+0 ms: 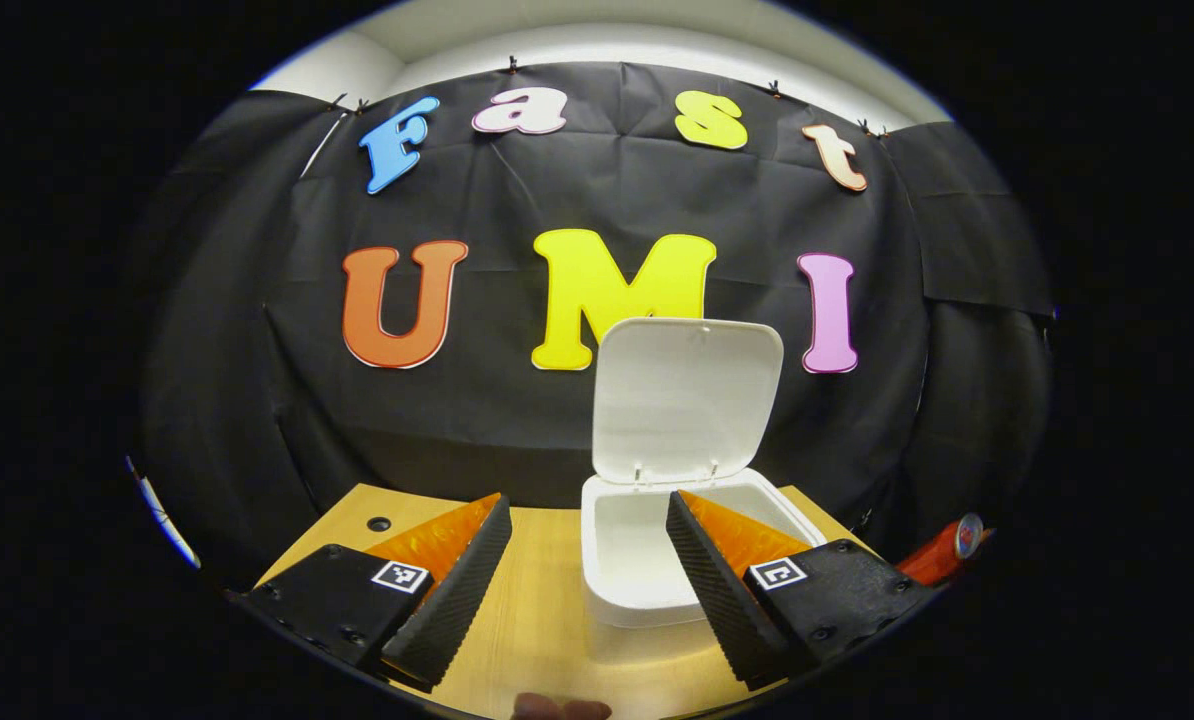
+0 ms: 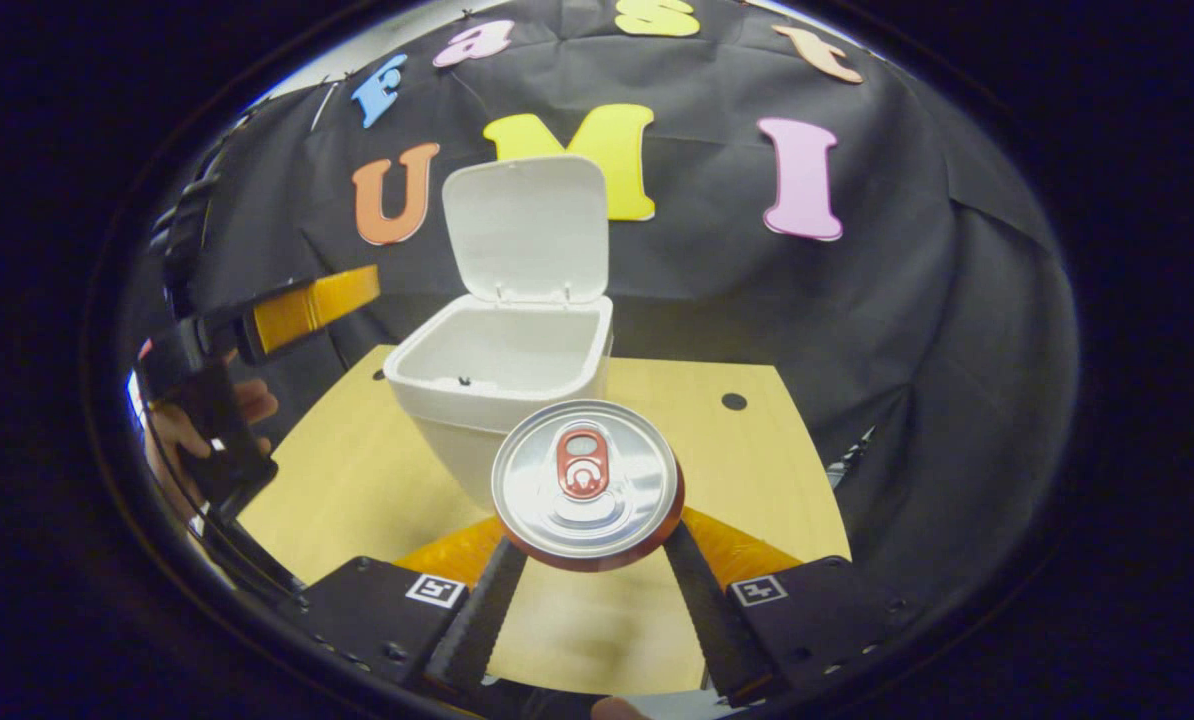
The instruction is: Press the lid of the desktop garbage bin to open it, pick up the crumpled paper on the desktop and throw it into the bin, then pick up the pop can on the desktop and drop it into the bin, and finally close the garbage bin lid.
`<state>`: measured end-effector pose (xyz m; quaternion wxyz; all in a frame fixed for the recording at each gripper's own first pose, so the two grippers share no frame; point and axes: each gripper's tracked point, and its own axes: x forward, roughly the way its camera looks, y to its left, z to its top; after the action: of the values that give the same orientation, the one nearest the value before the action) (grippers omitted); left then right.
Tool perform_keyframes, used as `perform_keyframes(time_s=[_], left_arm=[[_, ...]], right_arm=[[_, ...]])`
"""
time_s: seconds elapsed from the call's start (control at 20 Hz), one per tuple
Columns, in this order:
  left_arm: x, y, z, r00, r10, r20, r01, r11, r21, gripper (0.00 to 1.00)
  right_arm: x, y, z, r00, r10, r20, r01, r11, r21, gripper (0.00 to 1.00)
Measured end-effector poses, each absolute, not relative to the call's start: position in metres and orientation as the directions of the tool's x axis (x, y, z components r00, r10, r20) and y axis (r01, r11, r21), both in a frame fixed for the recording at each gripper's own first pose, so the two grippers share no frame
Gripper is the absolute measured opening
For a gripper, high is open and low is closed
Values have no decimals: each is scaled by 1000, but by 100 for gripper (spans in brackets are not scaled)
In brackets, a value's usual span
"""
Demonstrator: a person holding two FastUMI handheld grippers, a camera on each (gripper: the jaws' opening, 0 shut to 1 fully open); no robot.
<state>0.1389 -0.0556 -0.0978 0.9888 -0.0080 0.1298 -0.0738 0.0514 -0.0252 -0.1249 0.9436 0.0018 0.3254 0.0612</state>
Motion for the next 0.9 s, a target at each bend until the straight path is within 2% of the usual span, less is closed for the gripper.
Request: perform_keyframes(time_s=[0.35, 0.65, 0.9], left_arm=[[99, -5, -94, 964, -45, -262, 42, 999, -15, 100], [72, 35, -87, 962, 70, -265, -76, 997, -12, 100], [58, 60, -82, 955, 150, -256, -153, 988, 10, 100]], right_arm=[[113, 9, -63, 817, 200, -542, -229, 973, 14, 81], [163, 54, -65, 785, 282, -552, -324, 946, 23, 81], [191, 67, -84, 758, 282, -589, -338, 941, 16, 81]])
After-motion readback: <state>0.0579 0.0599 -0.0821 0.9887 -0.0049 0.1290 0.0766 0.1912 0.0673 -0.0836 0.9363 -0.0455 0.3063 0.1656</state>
